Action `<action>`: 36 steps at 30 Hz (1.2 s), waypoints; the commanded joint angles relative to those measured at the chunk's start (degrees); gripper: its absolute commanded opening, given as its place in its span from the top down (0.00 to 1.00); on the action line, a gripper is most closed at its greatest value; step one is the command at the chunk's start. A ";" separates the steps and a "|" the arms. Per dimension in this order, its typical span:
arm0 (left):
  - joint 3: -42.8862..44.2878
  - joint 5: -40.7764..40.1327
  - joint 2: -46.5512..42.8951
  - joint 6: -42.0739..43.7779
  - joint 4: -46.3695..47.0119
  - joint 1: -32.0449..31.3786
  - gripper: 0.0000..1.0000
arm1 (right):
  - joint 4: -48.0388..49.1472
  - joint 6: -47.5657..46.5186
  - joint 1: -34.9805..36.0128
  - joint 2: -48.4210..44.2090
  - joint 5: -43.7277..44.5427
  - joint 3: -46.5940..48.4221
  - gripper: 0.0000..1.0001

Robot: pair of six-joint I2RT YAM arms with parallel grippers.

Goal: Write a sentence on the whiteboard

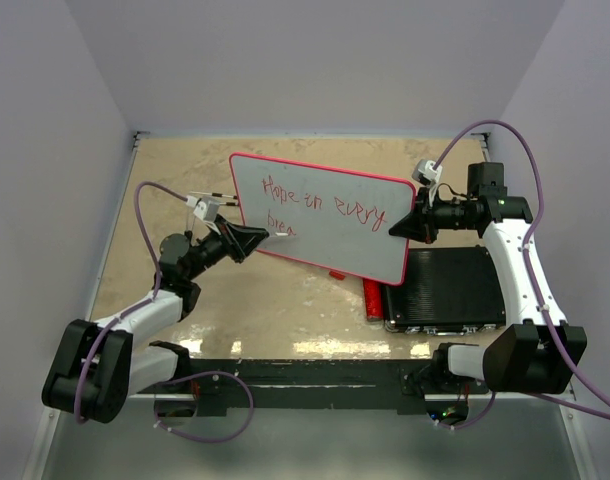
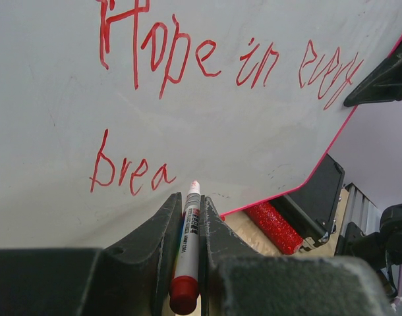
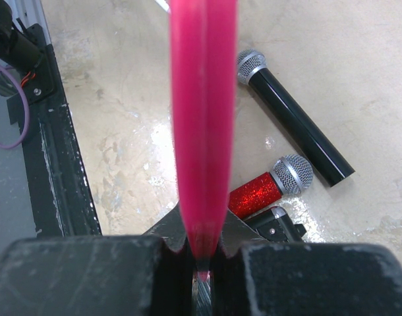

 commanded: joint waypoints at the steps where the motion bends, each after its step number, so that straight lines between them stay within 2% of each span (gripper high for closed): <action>1: -0.49 -1.08 -1.42 1.61 2.64 0.22 1.00 | 0.45 -0.71 0.61 -1.56 -0.87 0.07 1.00; 36: -1.10 -2.83 -3.44 3.28 0.09 0.31 1.00 | 0.45 -0.71 0.52 -1.73 -0.87 -0.02 1.00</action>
